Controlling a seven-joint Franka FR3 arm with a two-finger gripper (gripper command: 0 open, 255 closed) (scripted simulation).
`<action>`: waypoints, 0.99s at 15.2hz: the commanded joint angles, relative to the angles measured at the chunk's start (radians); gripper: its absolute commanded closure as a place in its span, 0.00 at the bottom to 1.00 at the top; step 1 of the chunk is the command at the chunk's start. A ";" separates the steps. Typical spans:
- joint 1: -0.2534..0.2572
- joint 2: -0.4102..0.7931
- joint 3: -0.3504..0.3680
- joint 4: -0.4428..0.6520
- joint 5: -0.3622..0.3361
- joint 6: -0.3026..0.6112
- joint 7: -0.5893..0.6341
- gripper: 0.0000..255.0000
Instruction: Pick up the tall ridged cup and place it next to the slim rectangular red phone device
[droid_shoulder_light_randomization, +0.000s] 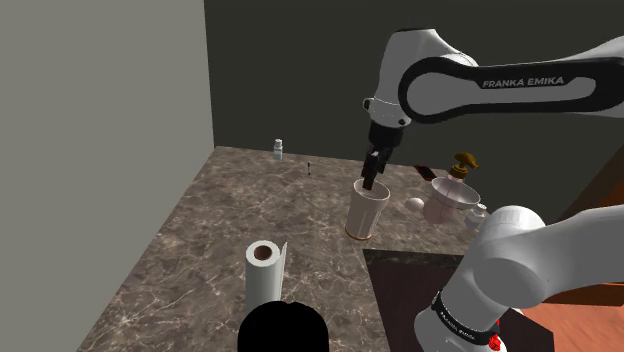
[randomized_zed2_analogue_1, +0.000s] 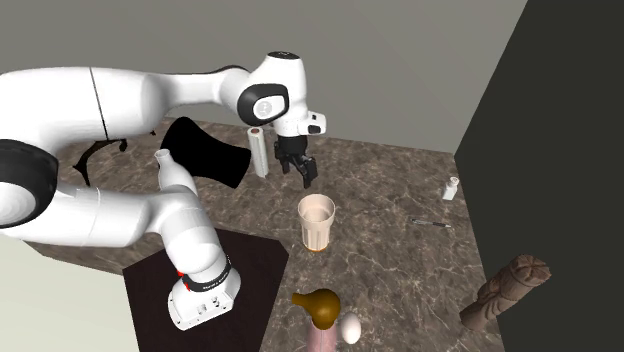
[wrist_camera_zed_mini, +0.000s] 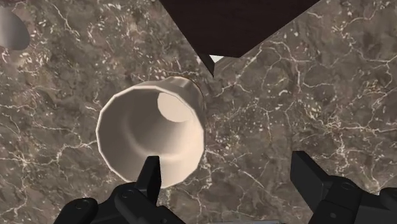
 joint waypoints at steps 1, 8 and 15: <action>-0.008 0.020 -0.005 -0.052 -0.017 0.076 -0.004 0.00; -0.031 0.097 -0.018 -0.158 -0.055 0.259 -0.006 0.00; -0.038 0.131 -0.023 -0.201 -0.065 0.337 -0.002 0.00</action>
